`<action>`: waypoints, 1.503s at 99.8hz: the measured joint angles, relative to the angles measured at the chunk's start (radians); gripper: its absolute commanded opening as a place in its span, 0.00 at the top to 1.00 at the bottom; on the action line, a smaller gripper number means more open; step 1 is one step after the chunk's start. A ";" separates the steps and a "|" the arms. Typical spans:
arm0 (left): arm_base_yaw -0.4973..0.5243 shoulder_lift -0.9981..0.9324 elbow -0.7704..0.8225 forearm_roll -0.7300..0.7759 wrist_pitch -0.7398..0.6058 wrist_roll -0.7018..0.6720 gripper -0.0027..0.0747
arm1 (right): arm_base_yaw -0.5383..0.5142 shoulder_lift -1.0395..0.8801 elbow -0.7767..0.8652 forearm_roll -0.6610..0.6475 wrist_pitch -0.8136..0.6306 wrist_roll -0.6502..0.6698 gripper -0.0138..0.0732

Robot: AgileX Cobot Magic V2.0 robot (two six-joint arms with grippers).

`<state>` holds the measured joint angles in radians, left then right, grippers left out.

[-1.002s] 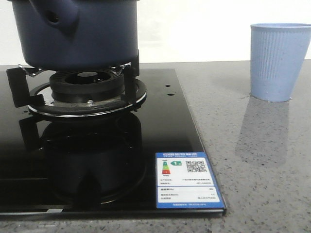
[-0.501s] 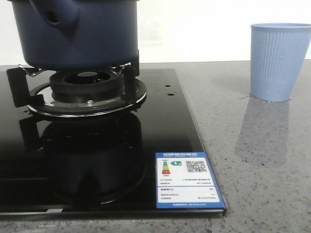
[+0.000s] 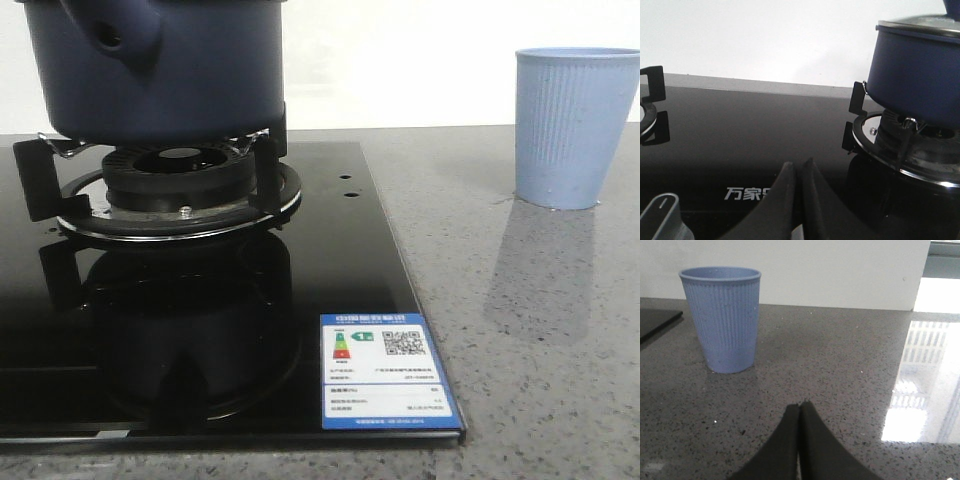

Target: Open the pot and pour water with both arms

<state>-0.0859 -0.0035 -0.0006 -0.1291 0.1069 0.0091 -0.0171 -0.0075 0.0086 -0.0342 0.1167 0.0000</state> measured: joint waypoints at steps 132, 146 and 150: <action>0.000 0.323 -0.529 -0.097 0.253 0.119 0.99 | 0.055 0.427 -0.473 0.319 0.323 -0.185 0.91; -0.017 0.360 -0.558 -0.096 0.285 0.148 0.99 | 0.101 0.475 -0.503 0.318 0.323 -0.212 0.91; -0.019 0.361 -0.558 -0.096 0.289 0.150 0.99 | 0.103 0.475 -0.503 0.318 0.323 -0.213 0.91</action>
<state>-0.1047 0.3575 -0.5587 -0.2247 0.3959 0.1588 0.0861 0.4677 -0.4949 0.2841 0.4399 -0.2130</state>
